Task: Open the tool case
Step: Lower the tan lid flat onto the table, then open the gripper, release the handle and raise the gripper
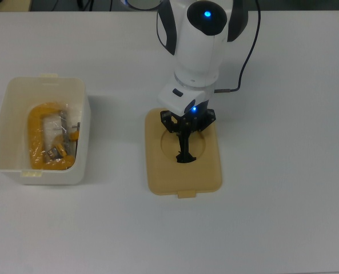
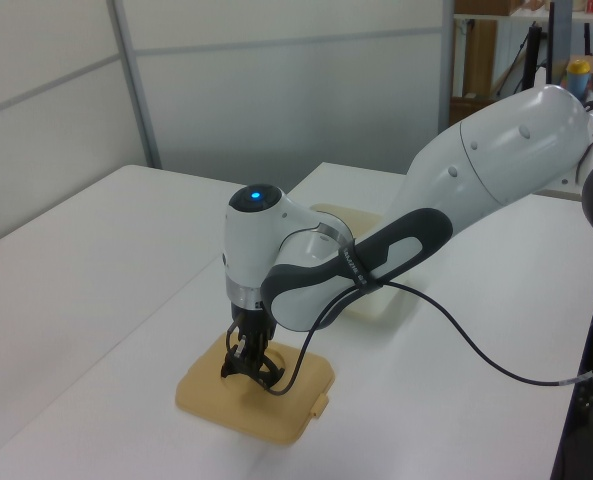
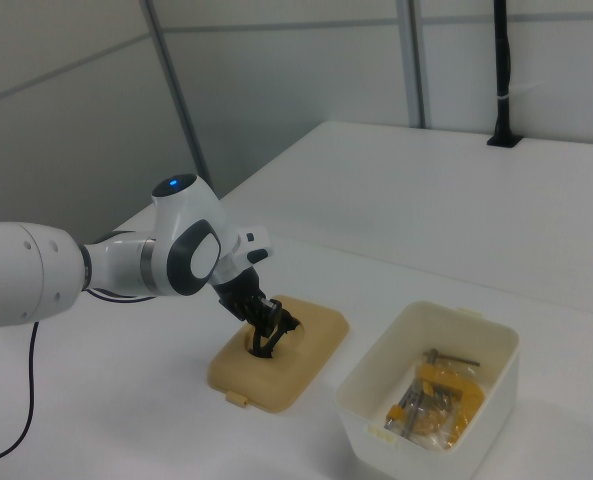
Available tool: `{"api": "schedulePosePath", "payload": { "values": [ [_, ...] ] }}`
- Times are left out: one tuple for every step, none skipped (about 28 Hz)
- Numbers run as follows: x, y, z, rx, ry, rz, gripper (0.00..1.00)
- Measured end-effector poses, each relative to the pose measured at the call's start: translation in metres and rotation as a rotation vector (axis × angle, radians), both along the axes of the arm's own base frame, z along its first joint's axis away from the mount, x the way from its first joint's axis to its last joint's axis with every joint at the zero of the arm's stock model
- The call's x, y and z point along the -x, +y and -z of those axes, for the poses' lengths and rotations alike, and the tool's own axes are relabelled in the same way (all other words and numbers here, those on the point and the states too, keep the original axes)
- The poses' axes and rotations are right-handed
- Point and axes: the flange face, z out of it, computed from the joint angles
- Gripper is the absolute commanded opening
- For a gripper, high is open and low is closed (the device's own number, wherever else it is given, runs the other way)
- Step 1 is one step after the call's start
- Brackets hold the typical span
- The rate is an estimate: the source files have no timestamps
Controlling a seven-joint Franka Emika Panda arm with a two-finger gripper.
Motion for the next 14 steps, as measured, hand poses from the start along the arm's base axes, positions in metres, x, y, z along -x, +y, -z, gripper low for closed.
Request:
{"api": "schedulePosePath", "payload": {
  "values": [
    [0.0, 0.0, 0.0, -0.004, -0.002, 0.019, 0.0],
    [0.0, 0.0, -0.001, -0.006, -0.003, 0.03, 0.02],
    [0.0, 0.0, 0.0, -0.008, -0.003, 0.041, 0.1],
    [0.0, -0.001, 0.0, -0.01, -0.003, 0.048, 0.21],
    [-0.001, -0.001, 0.0, -0.011, -0.004, 0.056, 0.38],
    [-0.001, -0.001, 0.0, -0.012, -0.004, 0.061, 0.84],
    [-0.001, -0.002, 0.0, -0.013, -0.004, 0.068, 0.92],
    [-0.001, -0.002, -0.001, -0.014, -0.005, 0.072, 0.92],
    [-0.002, -0.003, -0.001, -0.014, -0.006, 0.077, 0.93],
    [-0.002, -0.004, -0.002, -0.014, -0.008, 0.08, 1.0],
    [-0.004, -0.006, -0.004, -0.014, -0.011, 0.083, 1.0],
    [-0.004, -0.007, -0.006, -0.012, -0.011, 0.086, 1.0],
    [-0.005, -0.009, -0.008, -0.008, -0.005, 0.09, 1.0],
    [-0.006, -0.011, -0.012, -0.004, 0.0, 0.095, 1.0]
  ]
}}
